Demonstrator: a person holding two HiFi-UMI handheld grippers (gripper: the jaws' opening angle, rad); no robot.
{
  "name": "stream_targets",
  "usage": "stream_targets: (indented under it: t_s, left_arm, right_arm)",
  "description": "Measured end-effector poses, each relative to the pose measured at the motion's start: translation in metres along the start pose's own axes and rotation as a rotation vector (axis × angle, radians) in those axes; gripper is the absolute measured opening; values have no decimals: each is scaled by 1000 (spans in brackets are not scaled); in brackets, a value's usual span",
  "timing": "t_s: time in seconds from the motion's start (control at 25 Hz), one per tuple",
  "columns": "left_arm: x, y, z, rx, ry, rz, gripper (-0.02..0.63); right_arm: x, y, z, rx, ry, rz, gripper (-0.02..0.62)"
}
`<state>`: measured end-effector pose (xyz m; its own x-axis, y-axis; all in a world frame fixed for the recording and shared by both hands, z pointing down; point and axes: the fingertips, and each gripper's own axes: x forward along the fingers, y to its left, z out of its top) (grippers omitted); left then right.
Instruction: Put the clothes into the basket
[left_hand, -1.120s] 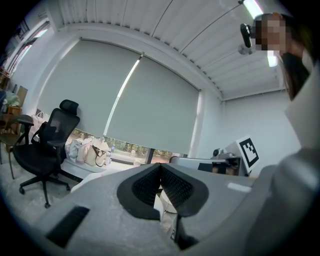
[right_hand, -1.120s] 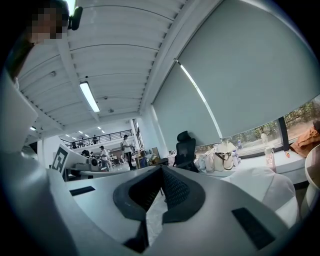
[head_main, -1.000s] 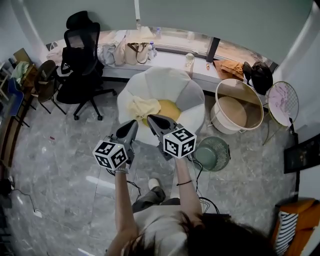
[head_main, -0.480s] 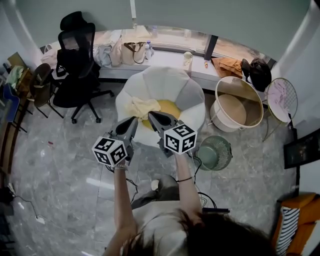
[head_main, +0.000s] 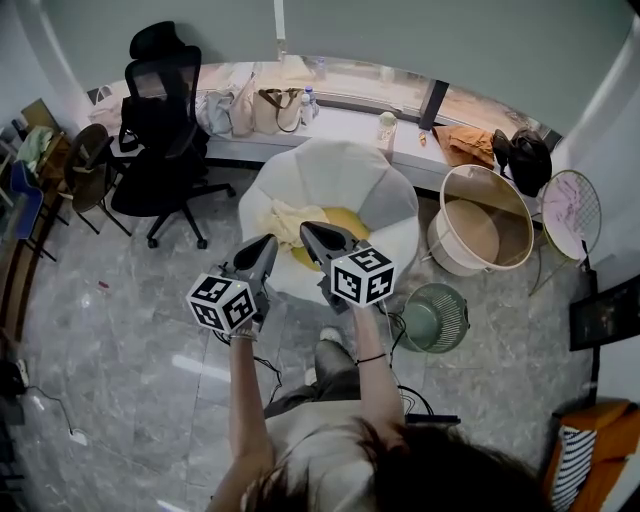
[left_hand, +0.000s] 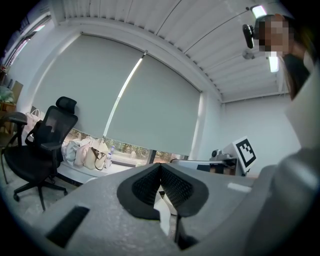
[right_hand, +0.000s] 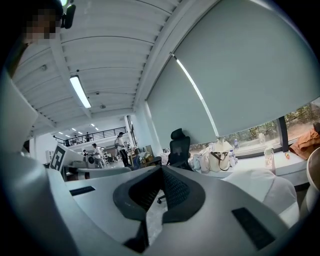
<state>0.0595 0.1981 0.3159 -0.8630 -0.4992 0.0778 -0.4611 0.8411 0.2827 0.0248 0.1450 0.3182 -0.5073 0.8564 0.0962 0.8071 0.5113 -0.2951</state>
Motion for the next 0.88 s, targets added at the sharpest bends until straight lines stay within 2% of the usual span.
stream_targets:
  t_s: [0.88]
  left_arm:
    - [99, 107, 18, -71, 32, 64, 11]
  right_arm:
    - [119, -103, 24, 48, 84, 32, 9]
